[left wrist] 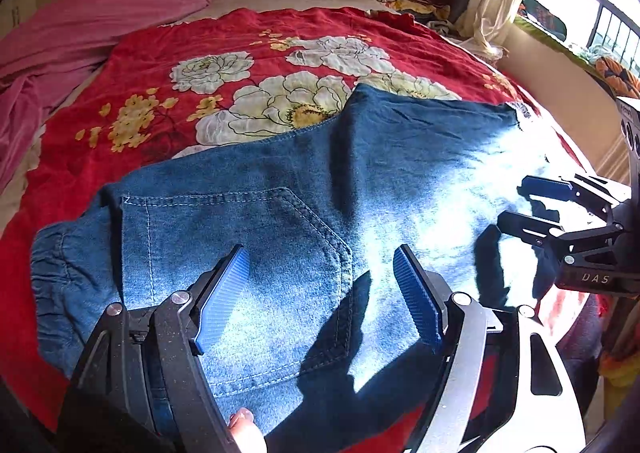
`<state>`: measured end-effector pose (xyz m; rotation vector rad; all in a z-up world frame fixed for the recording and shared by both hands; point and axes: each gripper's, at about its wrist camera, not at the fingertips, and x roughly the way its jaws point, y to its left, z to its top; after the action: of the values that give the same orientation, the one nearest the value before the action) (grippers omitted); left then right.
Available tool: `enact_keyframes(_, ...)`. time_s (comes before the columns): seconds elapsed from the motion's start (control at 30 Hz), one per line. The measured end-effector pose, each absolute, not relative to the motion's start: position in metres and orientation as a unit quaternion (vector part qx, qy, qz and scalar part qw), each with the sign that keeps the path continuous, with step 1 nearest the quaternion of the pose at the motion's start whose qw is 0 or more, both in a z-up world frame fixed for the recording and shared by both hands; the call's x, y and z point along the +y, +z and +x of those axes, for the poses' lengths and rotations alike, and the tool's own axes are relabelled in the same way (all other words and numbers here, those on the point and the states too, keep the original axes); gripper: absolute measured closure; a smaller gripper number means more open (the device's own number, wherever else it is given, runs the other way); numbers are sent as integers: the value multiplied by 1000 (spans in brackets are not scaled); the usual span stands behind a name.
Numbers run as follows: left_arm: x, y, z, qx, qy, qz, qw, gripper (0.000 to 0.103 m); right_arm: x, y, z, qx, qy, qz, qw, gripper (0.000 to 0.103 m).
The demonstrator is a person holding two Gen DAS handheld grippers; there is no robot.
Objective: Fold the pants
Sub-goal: 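Smooth the denim pants flat with both open tools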
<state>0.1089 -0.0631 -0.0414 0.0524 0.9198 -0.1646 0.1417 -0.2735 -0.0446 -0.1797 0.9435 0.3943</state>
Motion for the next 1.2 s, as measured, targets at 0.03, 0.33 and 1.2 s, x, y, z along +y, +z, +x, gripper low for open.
enact_keyframes(0.03,-63,-48,112,447,-68,39,891,36,-280,-47,144,452,185,-79,869,34)
enact_keyframes(0.33,-51,-61,111,436,-66,19,897,35,-343,-55,141,449,132,-25,883,34)
enact_keyframes(1.2,-191,29,143,386,-226,114,887,11,-464,-12,43,356,51,192,913,13)
